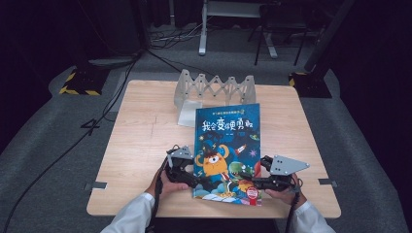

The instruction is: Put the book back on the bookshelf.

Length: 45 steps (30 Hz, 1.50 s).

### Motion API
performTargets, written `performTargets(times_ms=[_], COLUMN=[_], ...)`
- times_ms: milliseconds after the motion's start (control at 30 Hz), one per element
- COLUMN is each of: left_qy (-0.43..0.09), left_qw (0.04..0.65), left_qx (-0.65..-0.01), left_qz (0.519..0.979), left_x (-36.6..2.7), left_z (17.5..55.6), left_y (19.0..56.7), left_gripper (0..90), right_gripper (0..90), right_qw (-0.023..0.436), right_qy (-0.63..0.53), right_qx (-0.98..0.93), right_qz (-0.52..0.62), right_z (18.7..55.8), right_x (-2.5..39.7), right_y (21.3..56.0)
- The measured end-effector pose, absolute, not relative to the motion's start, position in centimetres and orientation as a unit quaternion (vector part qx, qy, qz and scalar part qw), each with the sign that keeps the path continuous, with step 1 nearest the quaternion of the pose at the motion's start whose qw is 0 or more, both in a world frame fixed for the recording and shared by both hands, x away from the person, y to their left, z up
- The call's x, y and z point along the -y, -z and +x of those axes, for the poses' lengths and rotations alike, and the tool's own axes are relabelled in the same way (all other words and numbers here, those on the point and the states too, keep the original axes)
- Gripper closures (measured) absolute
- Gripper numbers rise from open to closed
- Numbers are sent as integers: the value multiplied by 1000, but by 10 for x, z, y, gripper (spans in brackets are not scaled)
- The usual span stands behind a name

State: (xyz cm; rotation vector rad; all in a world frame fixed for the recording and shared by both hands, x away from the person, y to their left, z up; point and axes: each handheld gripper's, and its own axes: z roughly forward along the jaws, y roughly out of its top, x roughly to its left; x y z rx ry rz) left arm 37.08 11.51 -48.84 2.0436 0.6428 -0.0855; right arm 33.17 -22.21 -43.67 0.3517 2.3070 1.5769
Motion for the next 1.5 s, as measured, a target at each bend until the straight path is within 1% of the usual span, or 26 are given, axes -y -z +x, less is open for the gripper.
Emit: performTargets(times_ms=[67, 100, 167, 233, 333, 433, 533, 667, 733, 767, 900, 1033, 1167, 1267, 1333, 1433, 1500], left_qy=[27, 16, -4, -7, -28, -42, -45, -60, -56, -55, -55, -80, -106, -112, -110, -118, -124], left_qw=[482, 485, 491, 511, 522, 540, 559, 561, 568, 574, 596, 593, 587, 584, 583, 578, 573], left_qx=[-264, -262, -258, -255, -248, -243, -242, -238, -235, -231, -212, -190, -170, -162, -161, -164, -162], left_qz=[835, 834, 832, 821, 815, 805, 792, 791, 787, 783, 772, 778, 784, 788, 789, 791, 794], left_x=[-118, -120, -123, -128, -131, -132, -134, -133, -135, -136, -135, -131, -121, -116, -112, -107, -104], left_z=[369, 366, 360, 355, 347, 344, 347, 349, 351, 352, 349, 341, 336, 336, 338, 339, 340], left_y=[487, 486, 482, 477, 470, 462, 454, 445, 442, 440, 428, 420, 416, 416, 418, 421, 422], left_gripper=[203, 203, 250, 283, 329, 339, 361, 380, 401, 433, 457, 464, 511, 519, 529, 533, 578], right_gripper=[506, 509, 513, 520, 559, 606, 630, 640, 641, 641, 641, 651, 658, 660, 692, 687, 690], right_qw=[161, 160, 159, 161, 154, 143, 138, 137, 135, 136, 143, 154, 155, 159, 157, 162, 165], right_qy=[-553, -553, -552, -547, -549, -551, -551, -552, -552, -551, -548, -537, -535, -534, -535, -531, -532], right_qx=[-809, -808, -810, -813, -814, -816, -818, -818, -818, -818, -818, -821, -821, -820, -819, -821, -819], right_qz=[121, 121, 119, 120, 113, 100, 92, 86, 89, 94, 103, 112, 125, 133, 132, 134, 136], right_z=[332, 332, 331, 331, 329, 325, 321, 320, 321, 322, 324, 327, 332, 334, 335, 334, 333], right_x=[223, 223, 224, 226, 229, 231, 232, 233, 234, 236, 240, 242, 245, 247, 250, 251, 253], right_y=[437, 437, 438, 438, 440, 440, 440, 440, 440, 441, 442, 445, 452, 454, 455, 454, 454])
